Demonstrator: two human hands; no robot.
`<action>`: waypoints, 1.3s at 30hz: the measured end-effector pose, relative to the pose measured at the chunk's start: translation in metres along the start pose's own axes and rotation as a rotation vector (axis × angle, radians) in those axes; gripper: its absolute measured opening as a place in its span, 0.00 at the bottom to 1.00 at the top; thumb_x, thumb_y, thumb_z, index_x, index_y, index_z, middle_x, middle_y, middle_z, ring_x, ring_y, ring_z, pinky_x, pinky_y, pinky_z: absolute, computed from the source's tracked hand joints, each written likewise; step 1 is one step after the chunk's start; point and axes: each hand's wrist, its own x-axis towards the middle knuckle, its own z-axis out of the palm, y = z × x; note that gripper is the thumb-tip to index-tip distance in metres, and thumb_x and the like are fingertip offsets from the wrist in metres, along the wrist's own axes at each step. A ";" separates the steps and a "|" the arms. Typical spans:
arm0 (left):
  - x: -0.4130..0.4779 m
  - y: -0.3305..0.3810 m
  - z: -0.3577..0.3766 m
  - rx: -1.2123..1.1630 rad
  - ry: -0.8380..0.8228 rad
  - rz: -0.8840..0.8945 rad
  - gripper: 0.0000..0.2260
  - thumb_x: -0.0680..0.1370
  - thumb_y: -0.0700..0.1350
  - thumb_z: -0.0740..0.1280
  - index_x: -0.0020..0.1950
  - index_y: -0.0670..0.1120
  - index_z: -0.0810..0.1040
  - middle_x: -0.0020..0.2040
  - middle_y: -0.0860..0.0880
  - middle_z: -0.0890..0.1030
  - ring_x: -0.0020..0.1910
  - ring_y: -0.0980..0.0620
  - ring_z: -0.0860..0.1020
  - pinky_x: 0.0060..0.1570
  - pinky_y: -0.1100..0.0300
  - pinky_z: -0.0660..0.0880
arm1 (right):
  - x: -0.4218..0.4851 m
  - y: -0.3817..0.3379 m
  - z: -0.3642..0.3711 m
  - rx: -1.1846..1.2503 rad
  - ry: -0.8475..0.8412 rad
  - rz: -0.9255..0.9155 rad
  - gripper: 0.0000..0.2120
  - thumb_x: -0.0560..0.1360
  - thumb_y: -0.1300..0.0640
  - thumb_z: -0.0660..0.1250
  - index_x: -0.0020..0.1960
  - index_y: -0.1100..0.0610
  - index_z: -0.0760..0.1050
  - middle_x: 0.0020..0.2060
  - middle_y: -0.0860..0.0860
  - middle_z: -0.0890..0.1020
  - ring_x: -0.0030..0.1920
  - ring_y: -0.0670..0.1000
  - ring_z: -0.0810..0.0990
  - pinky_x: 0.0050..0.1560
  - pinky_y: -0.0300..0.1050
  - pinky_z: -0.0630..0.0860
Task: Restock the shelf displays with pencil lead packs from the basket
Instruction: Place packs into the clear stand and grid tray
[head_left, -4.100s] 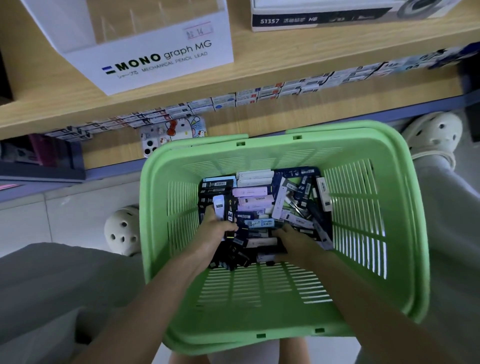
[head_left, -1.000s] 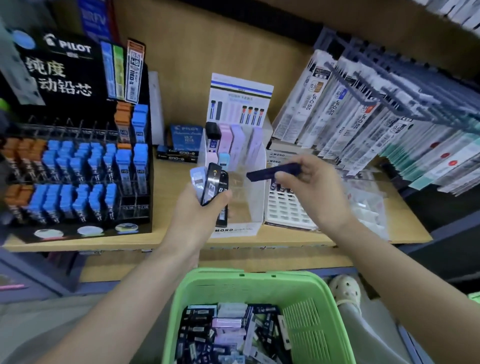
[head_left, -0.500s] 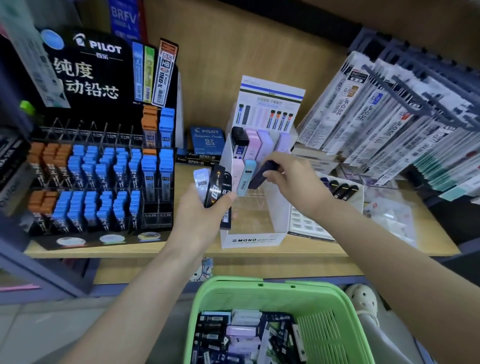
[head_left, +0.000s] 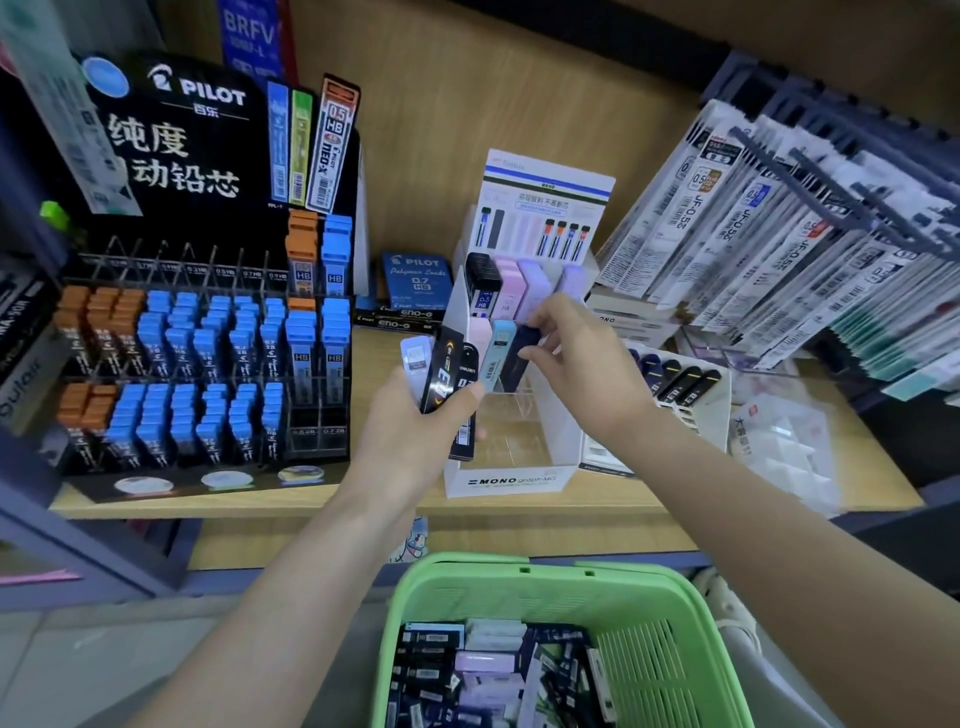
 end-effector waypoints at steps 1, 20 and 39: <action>0.000 0.000 0.000 -0.001 0.001 -0.001 0.08 0.78 0.45 0.67 0.56 0.46 0.76 0.46 0.50 0.84 0.33 0.58 0.80 0.30 0.70 0.74 | 0.000 0.000 0.001 -0.039 0.026 -0.016 0.09 0.76 0.59 0.66 0.54 0.58 0.71 0.51 0.53 0.73 0.46 0.54 0.77 0.42 0.52 0.75; -0.012 0.004 0.012 0.030 -0.213 -0.088 0.09 0.78 0.46 0.66 0.54 0.42 0.75 0.44 0.45 0.81 0.29 0.56 0.79 0.28 0.67 0.73 | -0.035 -0.027 -0.034 0.913 -0.259 0.419 0.02 0.77 0.61 0.64 0.46 0.58 0.74 0.38 0.54 0.80 0.34 0.45 0.79 0.38 0.34 0.78; -0.014 -0.004 0.050 0.247 -0.104 0.238 0.14 0.70 0.45 0.74 0.50 0.45 0.74 0.38 0.45 0.79 0.34 0.52 0.75 0.37 0.50 0.75 | -0.087 0.009 -0.072 1.050 -0.052 0.392 0.08 0.75 0.68 0.64 0.53 0.60 0.75 0.41 0.54 0.81 0.38 0.47 0.83 0.42 0.36 0.79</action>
